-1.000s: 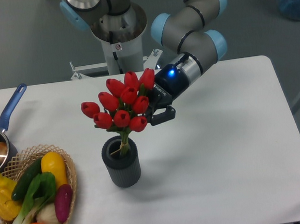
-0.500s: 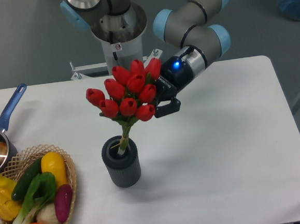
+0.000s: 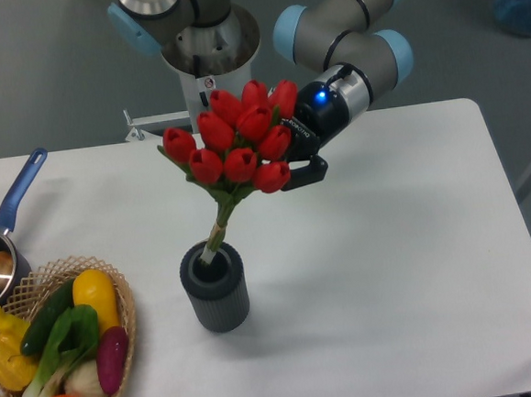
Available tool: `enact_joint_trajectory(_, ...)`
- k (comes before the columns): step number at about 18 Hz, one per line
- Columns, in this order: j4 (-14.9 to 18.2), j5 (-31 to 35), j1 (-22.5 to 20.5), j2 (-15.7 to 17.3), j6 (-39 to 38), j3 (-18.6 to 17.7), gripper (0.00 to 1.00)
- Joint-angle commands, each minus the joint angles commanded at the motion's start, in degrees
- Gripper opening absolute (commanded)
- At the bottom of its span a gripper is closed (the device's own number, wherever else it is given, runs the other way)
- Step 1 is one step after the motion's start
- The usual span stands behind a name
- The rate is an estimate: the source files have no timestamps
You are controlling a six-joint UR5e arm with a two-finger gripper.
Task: Pick up the flowers from the vase
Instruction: 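Lift the gripped tulip bunch up and out of the grey vase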
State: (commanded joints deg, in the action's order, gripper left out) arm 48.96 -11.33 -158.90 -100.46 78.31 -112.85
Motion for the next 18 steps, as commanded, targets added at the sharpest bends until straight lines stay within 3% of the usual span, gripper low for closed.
enact_joint_trajectory(6, 0.09, -0.8, -1.41, 0.7, -2.54, 0.61, 0.42)
enact_joint_trajectory(12, 0.18, 0.34, -2.46, 0.0, -4.31, 4.22, 0.42)
enact_joint_trajectory(18, -0.09, 0.43, -5.45, -0.09, -4.22, 4.4, 0.42)
